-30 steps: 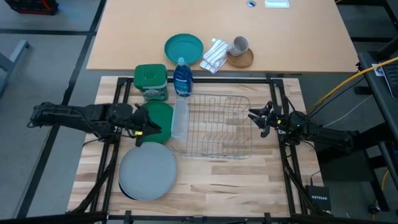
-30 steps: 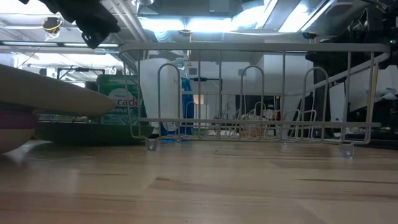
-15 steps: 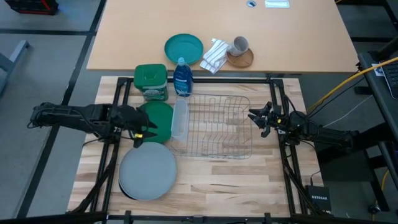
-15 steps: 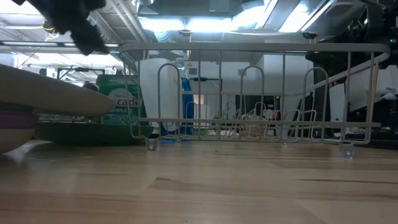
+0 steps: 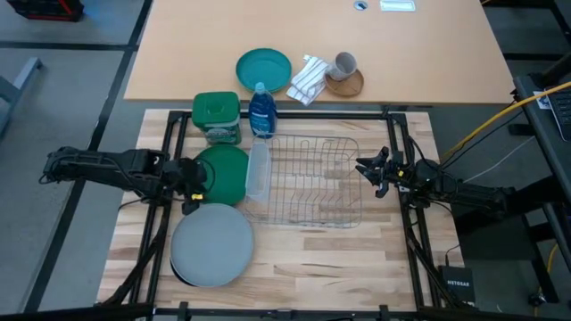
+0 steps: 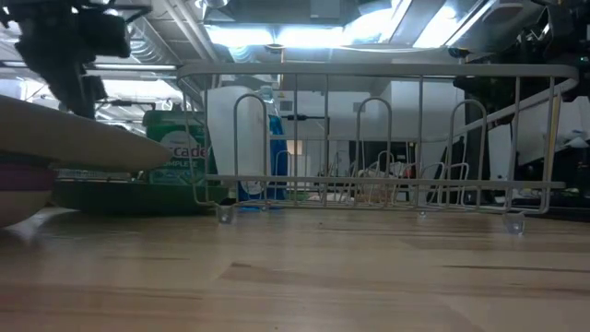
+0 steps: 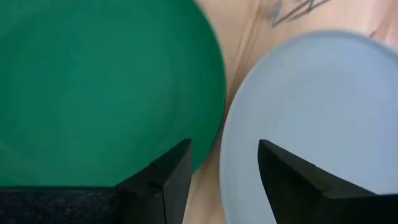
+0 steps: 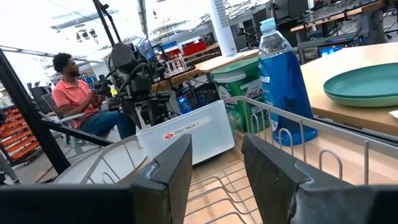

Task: Sort dishes
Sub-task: Put the gray plate into the dish rack

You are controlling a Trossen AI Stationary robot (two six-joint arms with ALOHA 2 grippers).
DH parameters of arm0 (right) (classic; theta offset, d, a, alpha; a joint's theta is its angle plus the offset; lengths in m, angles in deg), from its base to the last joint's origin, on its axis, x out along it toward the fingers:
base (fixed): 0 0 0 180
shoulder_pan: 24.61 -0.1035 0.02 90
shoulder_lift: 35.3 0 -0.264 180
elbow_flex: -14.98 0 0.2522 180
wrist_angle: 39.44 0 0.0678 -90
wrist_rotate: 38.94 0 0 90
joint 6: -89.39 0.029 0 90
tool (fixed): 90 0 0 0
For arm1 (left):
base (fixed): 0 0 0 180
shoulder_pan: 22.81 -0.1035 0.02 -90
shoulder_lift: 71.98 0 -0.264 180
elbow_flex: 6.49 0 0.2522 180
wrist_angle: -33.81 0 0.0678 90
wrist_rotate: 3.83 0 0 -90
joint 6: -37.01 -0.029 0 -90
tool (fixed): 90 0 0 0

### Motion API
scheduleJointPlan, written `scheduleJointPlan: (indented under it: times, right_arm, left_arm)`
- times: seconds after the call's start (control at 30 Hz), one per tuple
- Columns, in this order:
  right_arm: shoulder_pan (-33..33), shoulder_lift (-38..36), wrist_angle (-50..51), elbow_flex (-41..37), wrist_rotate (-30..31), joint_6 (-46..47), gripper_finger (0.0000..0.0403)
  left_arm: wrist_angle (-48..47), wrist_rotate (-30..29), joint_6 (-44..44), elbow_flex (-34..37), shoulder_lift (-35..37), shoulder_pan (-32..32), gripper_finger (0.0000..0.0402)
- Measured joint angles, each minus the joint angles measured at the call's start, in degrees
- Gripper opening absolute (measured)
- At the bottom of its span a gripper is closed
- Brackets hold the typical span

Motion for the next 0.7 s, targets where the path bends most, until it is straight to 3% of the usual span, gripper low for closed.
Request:
scheduleJointPlan:
  times: [0.7]
  right_arm:
    - [0.0, 0.0, 0.3, 0.0, 0.0, 0.0, 0.0147]
  left_arm:
    - [0.2, 4.2, 4.5, 3.2, -8.3, 0.0, 0.0172]
